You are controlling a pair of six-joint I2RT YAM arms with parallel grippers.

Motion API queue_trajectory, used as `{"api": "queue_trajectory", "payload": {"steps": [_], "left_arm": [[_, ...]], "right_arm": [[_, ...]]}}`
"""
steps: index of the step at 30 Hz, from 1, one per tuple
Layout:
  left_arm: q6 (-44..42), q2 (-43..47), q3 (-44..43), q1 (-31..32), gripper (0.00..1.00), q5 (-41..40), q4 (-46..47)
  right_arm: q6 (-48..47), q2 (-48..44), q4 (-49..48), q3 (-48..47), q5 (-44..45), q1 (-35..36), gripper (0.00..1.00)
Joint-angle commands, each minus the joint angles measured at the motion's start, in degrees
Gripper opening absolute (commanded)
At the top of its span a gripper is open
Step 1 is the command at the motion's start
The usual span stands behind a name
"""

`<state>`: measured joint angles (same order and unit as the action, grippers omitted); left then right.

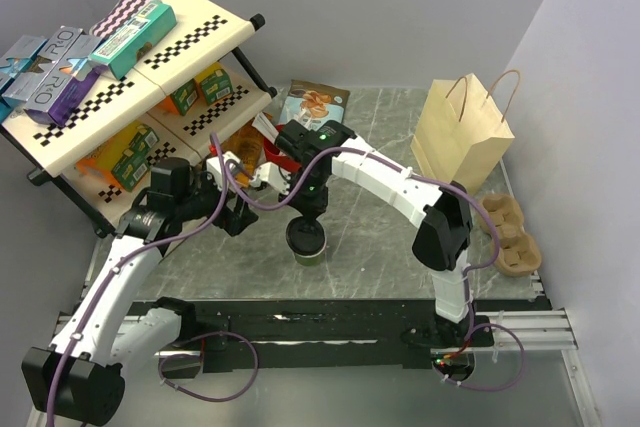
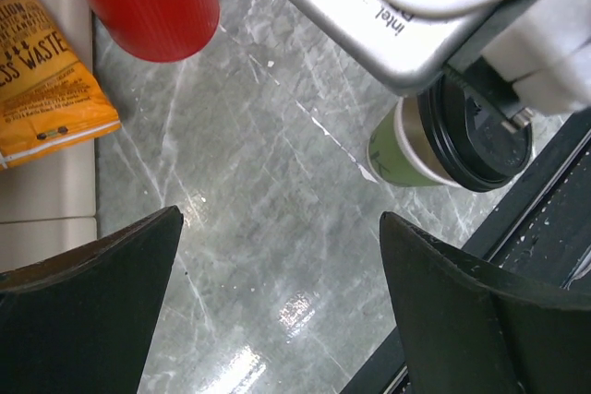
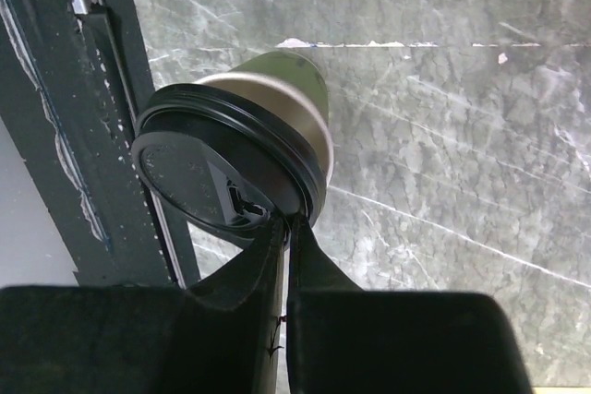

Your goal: Pack the takeout coffee

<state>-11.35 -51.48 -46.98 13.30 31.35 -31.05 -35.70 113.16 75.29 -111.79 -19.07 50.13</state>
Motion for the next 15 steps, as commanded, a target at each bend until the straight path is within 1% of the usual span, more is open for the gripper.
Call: {"api": "queue_trajectory", "payload": {"steps": [1,7,13,15], "left_arm": [[-3.1,1.7,0.7,0.1,0.94,1.2,2.0],[-2.4,1.4,2.2,0.1,0.95,5.5,2.6],[-0.6,-0.6,3.3,0.1,0.95,8.6,7.0],[-0.9,-2.1,3.5,0.1,0.95,10.1,7.8]], "right_arm": [[1.5,1.6,3.6,-2.0,2.9,1.1,0.02],[1.1,2.6,5.0,-3.6,3.4,1.2,0.03],[1.3,2.4,5.4,-3.6,3.5,1.3,0.07],[1.3,2.3,5.7,-3.6,3.4,1.3,0.06]]}}
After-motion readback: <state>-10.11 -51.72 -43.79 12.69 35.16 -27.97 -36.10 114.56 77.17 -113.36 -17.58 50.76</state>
